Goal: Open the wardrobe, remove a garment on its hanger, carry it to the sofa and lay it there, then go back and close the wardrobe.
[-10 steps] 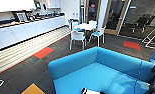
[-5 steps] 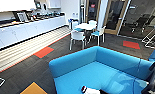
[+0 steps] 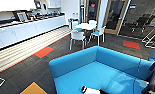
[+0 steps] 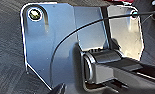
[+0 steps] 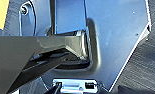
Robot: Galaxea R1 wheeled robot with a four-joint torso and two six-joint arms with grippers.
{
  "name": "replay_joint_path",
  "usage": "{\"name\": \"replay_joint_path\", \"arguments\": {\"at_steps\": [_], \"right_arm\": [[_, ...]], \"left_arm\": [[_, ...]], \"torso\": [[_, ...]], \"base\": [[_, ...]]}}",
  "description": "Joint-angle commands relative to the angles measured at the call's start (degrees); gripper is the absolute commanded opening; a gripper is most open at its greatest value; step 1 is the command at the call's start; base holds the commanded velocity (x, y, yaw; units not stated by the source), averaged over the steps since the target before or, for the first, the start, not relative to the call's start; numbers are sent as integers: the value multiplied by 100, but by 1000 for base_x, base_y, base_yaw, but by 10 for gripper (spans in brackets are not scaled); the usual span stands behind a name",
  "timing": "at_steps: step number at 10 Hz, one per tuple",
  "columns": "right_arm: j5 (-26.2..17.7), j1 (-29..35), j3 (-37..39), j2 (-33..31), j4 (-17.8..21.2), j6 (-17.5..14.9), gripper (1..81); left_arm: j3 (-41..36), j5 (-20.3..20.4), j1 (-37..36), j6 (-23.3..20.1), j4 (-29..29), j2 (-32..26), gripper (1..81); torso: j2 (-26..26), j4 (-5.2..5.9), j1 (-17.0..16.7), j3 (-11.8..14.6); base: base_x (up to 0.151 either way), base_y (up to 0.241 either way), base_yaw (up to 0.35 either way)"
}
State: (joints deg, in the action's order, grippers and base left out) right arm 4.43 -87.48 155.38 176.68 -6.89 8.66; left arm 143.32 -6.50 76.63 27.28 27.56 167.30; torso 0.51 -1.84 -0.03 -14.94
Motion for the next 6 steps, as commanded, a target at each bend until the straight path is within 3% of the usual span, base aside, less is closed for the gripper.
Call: {"name": "replay_joint_path", "arguments": {"at_steps": [1,6], "right_arm": [[-372,77,-18,54,-6,-13,811],[-372,68,-27,54,-6,-13,811]], "left_arm": [[169,-387,-213,-4,39,40,811],[302,-396,-188,-4,47,120,811]], "torso": [[0,0,3,0],[0,0,3,0]], "base": [[0,0,0],[0,0,0]]}}
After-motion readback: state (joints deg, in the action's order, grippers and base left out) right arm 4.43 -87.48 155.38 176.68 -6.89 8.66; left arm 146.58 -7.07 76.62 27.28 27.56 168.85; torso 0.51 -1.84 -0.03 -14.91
